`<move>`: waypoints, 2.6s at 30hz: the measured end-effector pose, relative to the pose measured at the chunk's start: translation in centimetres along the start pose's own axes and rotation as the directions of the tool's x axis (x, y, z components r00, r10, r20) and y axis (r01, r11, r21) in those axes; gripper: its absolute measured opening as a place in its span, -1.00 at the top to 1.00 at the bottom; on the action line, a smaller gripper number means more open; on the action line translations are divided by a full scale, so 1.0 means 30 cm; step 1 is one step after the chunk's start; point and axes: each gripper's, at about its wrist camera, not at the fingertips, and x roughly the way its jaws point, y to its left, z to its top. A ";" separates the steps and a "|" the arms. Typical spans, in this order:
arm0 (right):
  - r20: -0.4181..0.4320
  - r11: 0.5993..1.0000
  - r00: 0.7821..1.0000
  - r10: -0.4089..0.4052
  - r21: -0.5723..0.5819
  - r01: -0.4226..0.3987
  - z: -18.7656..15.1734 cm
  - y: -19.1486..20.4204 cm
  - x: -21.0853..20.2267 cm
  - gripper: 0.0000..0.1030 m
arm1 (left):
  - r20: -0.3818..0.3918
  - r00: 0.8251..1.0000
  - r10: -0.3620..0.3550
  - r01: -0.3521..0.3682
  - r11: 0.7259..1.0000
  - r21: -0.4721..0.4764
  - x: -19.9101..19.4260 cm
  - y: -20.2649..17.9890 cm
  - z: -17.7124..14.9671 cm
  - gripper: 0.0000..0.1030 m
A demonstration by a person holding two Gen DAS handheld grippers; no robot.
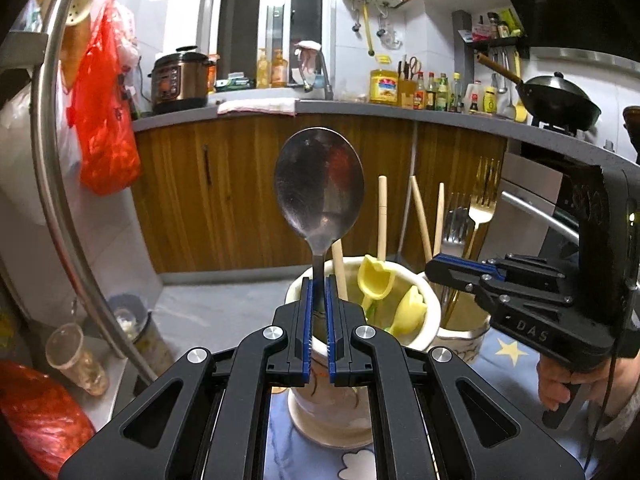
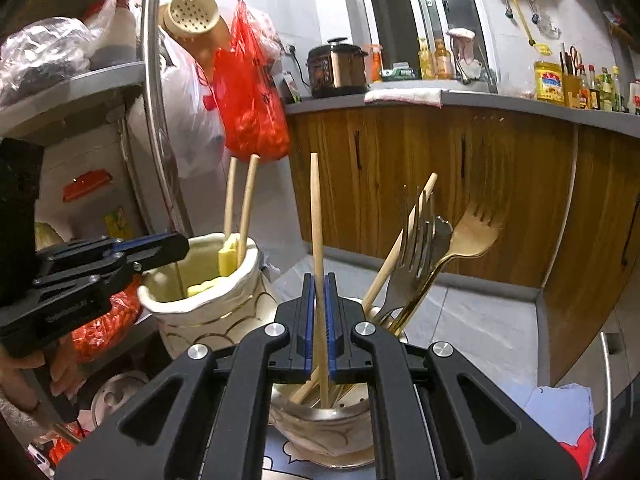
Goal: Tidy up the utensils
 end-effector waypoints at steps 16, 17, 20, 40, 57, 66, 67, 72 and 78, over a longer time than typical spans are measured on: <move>-0.006 0.999 1.000 0.009 0.039 -0.008 -0.021 -0.008 -0.023 0.38 | -0.005 0.999 0.035 -0.035 0.999 0.014 0.015 -0.011 0.012 0.81; -0.002 0.999 1.000 0.006 0.040 -0.006 -0.025 -0.007 -0.036 0.32 | -0.005 0.999 0.033 -0.033 0.999 0.011 0.009 -0.010 0.011 0.80; 0.002 0.998 1.000 -0.011 0.058 0.011 -0.041 -0.004 -0.089 0.26 | -0.003 1.000 0.026 -0.026 1.000 0.003 -0.018 -0.015 0.005 0.73; 0.061 0.973 0.980 -0.190 0.148 0.180 -0.326 0.080 -0.437 0.08 | 0.067 0.993 0.095 -0.094 0.995 -0.013 -0.319 -0.241 -0.270 -0.11; 0.167 0.965 0.951 -0.259 0.084 0.248 -0.384 0.081 -0.491 -0.79 | 0.093 0.990 0.110 -0.108 0.994 -0.024 -0.271 -0.236 -0.373 -0.80; 0.187 0.965 0.949 -0.255 -0.007 0.261 -0.378 0.139 -0.484 -0.86 | 0.087 0.991 0.097 -0.095 0.995 -0.030 -0.270 -0.238 -0.375 -0.80; 0.184 0.966 0.949 -0.255 -0.002 0.260 -0.378 0.136 -0.482 -0.86 | 0.087 0.991 0.097 -0.095 0.995 -0.029 -0.271 -0.238 -0.376 -0.80; 0.185 0.965 0.948 -0.259 -0.001 0.263 -0.378 0.134 -0.482 -0.88 | 0.093 0.991 0.098 -0.096 0.995 -0.028 -0.273 -0.238 -0.374 -0.80; 0.184 0.965 0.949 -0.258 0.000 0.262 -0.378 0.130 -0.482 -0.89 | 0.099 0.990 0.100 -0.097 0.995 -0.029 -0.277 -0.239 -0.372 -0.80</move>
